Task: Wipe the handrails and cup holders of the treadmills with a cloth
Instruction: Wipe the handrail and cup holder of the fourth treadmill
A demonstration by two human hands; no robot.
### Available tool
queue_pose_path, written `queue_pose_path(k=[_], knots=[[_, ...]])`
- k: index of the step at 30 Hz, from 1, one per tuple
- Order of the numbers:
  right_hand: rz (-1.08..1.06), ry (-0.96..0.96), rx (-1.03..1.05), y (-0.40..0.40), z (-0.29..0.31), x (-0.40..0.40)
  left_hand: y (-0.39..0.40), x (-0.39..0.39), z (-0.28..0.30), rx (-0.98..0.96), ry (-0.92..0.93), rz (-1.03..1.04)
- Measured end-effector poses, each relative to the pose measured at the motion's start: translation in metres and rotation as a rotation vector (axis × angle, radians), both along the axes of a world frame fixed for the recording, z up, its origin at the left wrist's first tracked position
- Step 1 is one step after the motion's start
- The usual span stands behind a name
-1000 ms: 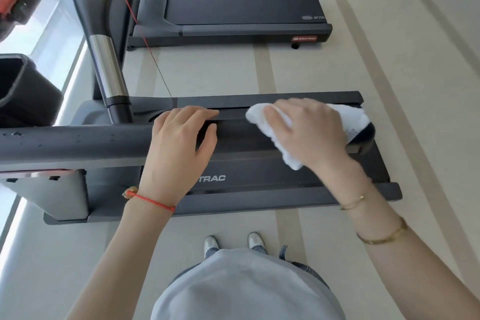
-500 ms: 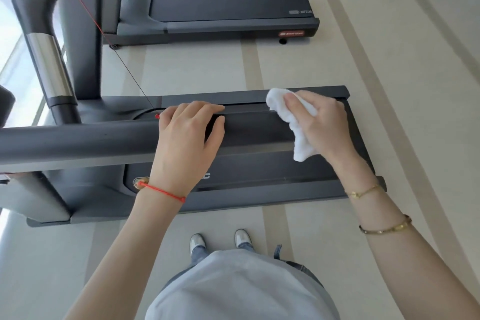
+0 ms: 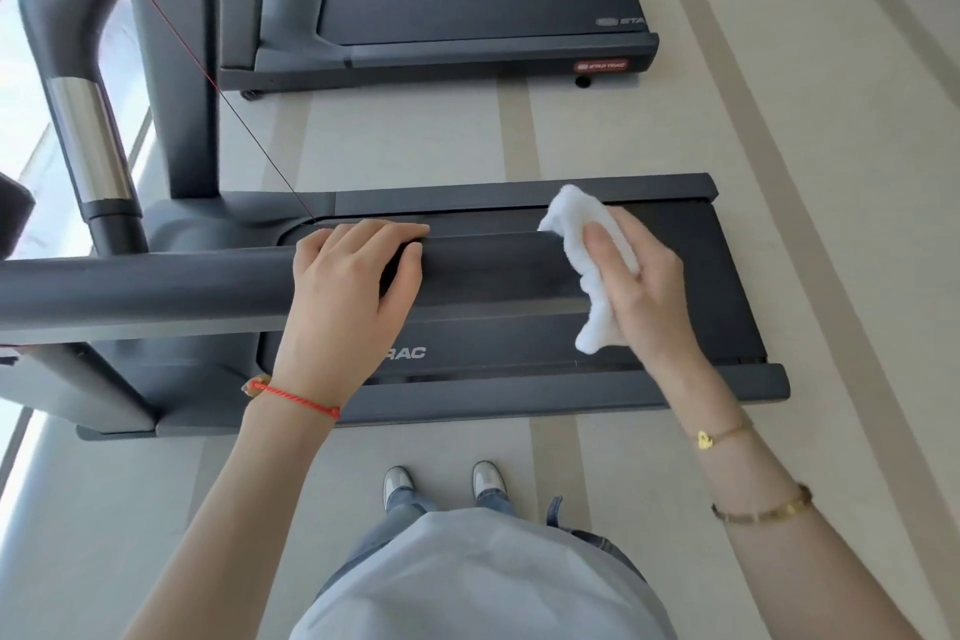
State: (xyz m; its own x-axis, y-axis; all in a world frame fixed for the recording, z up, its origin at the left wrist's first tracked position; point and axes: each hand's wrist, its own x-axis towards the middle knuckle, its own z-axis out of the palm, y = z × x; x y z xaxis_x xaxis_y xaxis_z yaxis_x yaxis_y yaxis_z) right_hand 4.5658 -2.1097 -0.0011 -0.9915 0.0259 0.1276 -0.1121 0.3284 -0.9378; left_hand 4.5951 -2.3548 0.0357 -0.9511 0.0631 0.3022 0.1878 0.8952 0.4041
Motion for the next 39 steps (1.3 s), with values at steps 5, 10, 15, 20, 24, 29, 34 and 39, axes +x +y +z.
queue_pose_path(k=[5,10,15,20,24,29,34,39], knots=[[-0.056,0.17,0.116,-0.01,-0.014,0.027,-0.001,-0.002,0.0,-0.009,0.002,-0.004],[0.107,0.039,0.359,-0.011,0.024,-0.016,-0.001,-0.002,-0.003,-0.02,0.013,-0.009],[0.135,0.361,0.614,-0.023,0.017,0.012,-0.001,-0.002,-0.005,-0.015,0.027,-0.004],[0.282,0.106,0.646,-0.026,0.039,-0.016,-0.002,-0.001,-0.004,0.013,0.022,0.002],[0.441,0.146,0.927,-0.051,0.051,-0.039,-0.012,0.004,0.004,0.038,0.042,0.004],[0.453,0.427,1.038,-0.096,0.043,-0.027,-0.047,0.019,0.011,0.04,0.066,0.107],[0.469,0.457,1.078,-0.144,0.04,-0.016,-0.087,0.035,0.012,0.067,0.093,0.201],[0.469,0.462,1.101,-0.187,0.039,-0.012,-0.145,0.045,0.014,0.074,0.116,0.269]])
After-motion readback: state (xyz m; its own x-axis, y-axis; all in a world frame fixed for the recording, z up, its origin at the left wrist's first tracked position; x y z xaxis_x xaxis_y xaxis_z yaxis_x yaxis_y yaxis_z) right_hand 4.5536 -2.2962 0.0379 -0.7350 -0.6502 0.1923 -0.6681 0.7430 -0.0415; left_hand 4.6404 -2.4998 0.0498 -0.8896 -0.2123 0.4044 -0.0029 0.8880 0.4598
